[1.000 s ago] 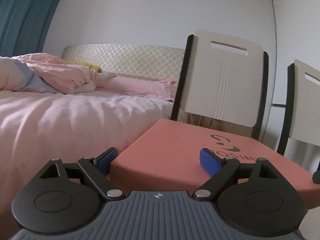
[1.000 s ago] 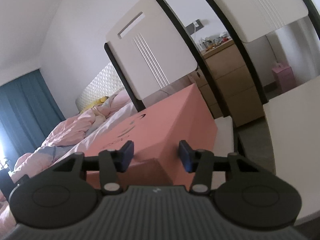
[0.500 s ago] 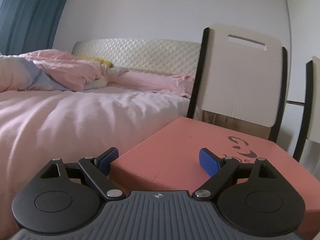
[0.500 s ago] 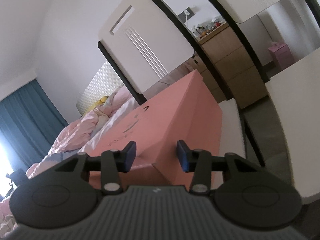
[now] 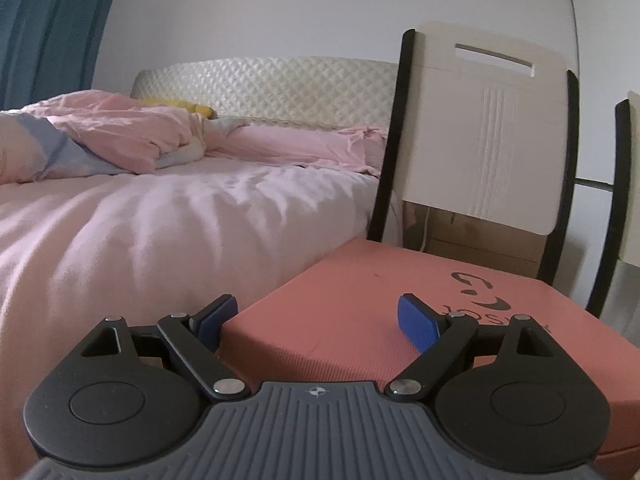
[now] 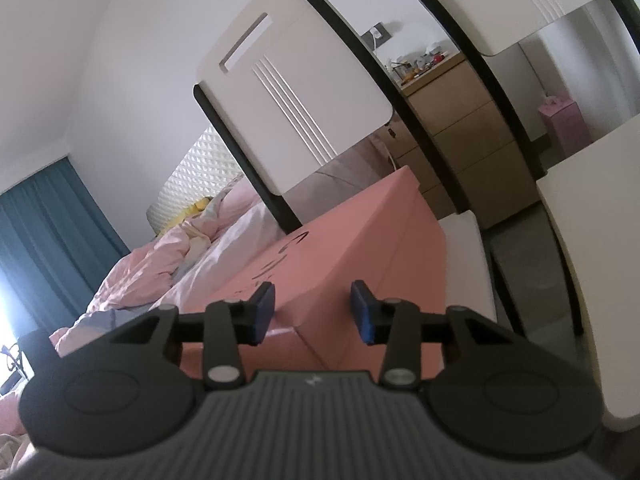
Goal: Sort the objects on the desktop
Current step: 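Lower the lid onto the box rim with both tools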
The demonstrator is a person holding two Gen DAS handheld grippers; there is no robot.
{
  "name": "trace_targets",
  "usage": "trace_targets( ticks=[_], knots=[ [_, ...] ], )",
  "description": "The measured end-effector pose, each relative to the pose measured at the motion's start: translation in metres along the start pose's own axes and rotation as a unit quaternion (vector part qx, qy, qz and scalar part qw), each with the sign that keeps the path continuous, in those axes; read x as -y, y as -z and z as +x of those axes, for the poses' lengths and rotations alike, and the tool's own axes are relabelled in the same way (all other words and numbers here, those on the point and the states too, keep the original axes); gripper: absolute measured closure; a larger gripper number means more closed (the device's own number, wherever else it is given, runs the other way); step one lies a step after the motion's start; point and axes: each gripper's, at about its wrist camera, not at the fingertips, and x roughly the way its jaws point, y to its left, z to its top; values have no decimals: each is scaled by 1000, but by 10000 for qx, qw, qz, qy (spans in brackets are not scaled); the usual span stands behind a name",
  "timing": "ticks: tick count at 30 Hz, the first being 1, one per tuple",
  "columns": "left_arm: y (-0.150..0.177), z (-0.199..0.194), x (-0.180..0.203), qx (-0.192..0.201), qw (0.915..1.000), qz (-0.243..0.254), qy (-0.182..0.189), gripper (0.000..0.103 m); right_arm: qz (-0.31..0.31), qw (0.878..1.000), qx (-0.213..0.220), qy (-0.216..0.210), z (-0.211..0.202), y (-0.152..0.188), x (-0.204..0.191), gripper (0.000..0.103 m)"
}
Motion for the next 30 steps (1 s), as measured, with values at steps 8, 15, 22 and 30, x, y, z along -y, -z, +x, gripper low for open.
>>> trace_targets(
  ticks=[8, 15, 22, 30],
  knots=[
    [4, -9, -9, 28, 9994, -183, 290, 13, 214, 9997, -36, -67, -3, -3, 8, 60],
    [5, -2, -13, -2, 9985, -379, 405, 6, 380, 9990, 9, -250, 1, -2, 11, 43],
    [2, 5, -15, -222, 9965, -501, 635, 3, 763, 9969, 18, -213, 7, -2, 17, 43],
    [4, -11, -25, -103, 9911, -799, 1061, 5, 996, 9941, 233, -361, -5, -10, 19, 48]
  ],
)
